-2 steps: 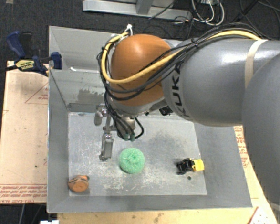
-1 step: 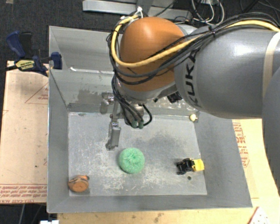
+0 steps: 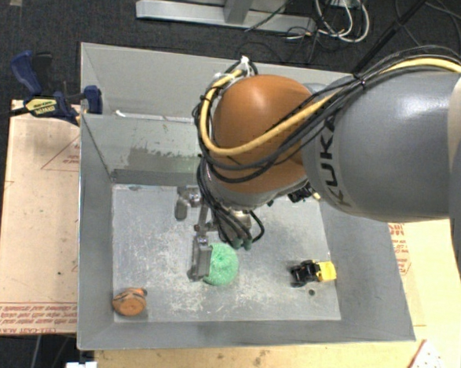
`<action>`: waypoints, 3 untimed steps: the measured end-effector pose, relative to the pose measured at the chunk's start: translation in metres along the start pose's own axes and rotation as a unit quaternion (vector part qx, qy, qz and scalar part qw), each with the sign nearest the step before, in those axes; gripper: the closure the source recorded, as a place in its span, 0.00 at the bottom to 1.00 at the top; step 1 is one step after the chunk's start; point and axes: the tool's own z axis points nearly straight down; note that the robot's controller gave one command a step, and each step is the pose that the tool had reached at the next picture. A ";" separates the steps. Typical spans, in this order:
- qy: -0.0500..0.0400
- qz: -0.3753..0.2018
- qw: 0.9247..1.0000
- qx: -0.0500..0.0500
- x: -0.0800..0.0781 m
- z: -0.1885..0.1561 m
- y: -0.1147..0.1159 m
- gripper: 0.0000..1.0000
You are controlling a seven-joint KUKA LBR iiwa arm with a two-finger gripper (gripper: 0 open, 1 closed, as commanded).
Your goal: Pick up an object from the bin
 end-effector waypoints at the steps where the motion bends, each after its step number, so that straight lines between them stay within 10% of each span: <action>1: 0.002 0.048 0.999 0.000 0.008 0.023 -0.009 0.00; 2: 0.001 0.116 0.993 0.000 0.012 0.051 -0.035 0.00; 3: 0.001 -0.015 1.000 0.000 0.003 0.079 -0.051 0.00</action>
Offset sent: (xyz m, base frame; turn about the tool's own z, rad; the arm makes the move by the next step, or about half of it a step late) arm -0.0175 -0.0920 -0.1041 -0.1692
